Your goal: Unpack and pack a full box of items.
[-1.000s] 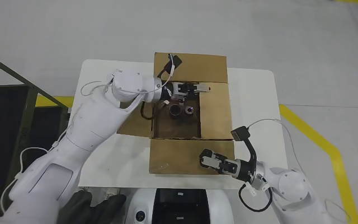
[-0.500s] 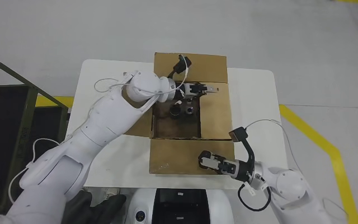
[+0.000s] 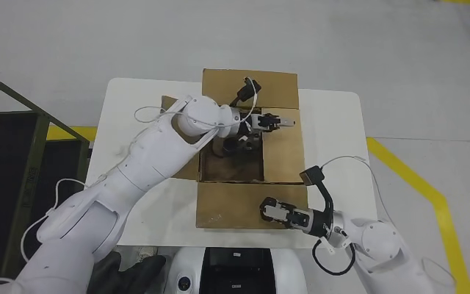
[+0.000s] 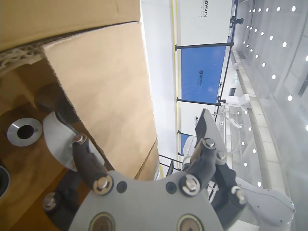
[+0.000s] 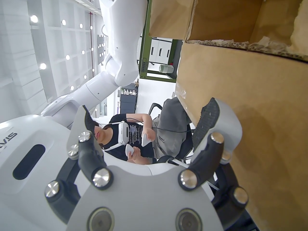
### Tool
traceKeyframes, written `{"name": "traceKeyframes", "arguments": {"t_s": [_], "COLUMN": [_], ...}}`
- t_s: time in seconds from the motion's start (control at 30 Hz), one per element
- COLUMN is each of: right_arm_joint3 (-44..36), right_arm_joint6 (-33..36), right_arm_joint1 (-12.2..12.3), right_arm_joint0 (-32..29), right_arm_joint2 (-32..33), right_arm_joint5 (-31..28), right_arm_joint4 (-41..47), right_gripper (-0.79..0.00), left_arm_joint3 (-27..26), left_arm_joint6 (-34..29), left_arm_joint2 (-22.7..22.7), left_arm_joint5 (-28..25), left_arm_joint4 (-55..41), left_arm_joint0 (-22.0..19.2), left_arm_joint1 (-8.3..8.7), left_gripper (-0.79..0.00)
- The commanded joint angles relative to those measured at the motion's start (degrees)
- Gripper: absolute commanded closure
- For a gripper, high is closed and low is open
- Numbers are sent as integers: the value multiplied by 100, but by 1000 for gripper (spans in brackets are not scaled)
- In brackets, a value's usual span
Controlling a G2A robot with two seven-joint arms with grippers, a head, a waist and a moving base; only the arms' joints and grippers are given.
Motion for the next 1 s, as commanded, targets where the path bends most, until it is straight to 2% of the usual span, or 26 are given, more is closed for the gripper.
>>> {"name": "traceKeyframes", "arguments": {"t_s": [0.0,0.17,0.57,0.8,0.97], "right_arm_joint3": [30,184,604,1043,1001], "right_arm_joint6": [-29,-47,-135,-325,-246], "right_arm_joint1": [5,6,-9,-47,-41], "right_arm_joint0": [9,121,464,832,830], "right_arm_joint2": [5,-3,-142,-237,-250], "right_arm_joint5": [48,137,337,402,289], "right_arm_joint4": [38,392,957,1292,1295], "right_gripper": [-785,-785,-785,-785,-785], "left_arm_joint3": [-35,-200,-763,-745,-551], "left_arm_joint6": [-77,-320,-649,-696,-617], "left_arm_joint2": [-127,-468,-885,-944,-965], "left_arm_joint5": [-160,-371,-211,-165,7], "left_arm_joint4": [-190,-487,-708,-785,-461], "left_arm_joint0": [61,245,519,532,510], "left_arm_joint1": [10,77,159,136,148], "left_gripper": [-785,-785,-785,-785,-785]}}
